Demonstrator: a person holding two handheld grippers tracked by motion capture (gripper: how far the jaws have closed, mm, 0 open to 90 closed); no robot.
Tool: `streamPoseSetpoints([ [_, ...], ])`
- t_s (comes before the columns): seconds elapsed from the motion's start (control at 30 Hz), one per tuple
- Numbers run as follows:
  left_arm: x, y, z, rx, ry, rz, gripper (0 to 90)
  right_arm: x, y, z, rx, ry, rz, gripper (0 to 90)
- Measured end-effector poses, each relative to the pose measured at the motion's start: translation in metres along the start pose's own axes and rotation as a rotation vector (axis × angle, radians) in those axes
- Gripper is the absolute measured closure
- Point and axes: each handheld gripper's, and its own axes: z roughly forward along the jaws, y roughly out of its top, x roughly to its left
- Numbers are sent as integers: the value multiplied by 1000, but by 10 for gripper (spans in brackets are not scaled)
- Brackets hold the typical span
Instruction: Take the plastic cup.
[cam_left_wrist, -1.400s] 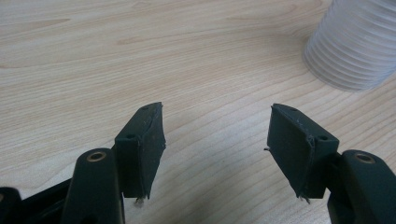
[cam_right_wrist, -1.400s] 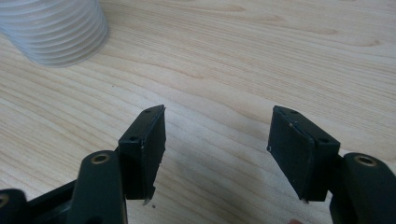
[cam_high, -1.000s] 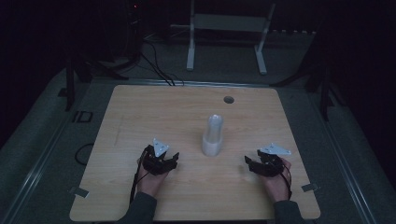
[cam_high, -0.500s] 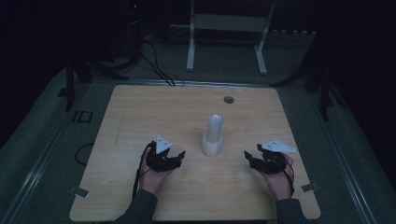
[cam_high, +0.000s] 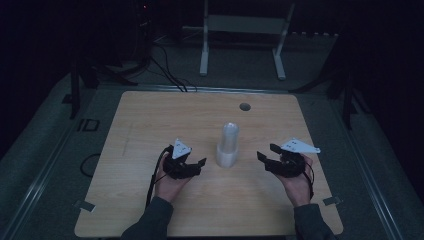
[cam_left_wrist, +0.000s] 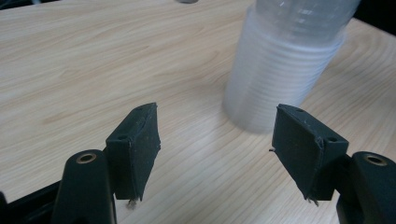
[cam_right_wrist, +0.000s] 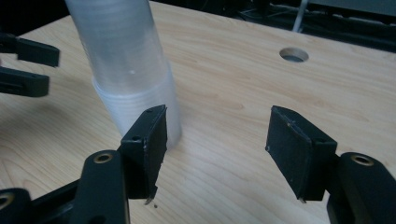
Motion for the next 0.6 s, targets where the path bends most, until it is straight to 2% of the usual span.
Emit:
streamPoseSetpoints([
  [0.43, -20, 9, 19, 2, -60, 74, 294, 15, 22, 7, -39, 65, -31, 403],
  [0.6, -24, 12, 26, 3, -81, 52, 267, 19, 30, 11, -47, 83, -42, 396],
])
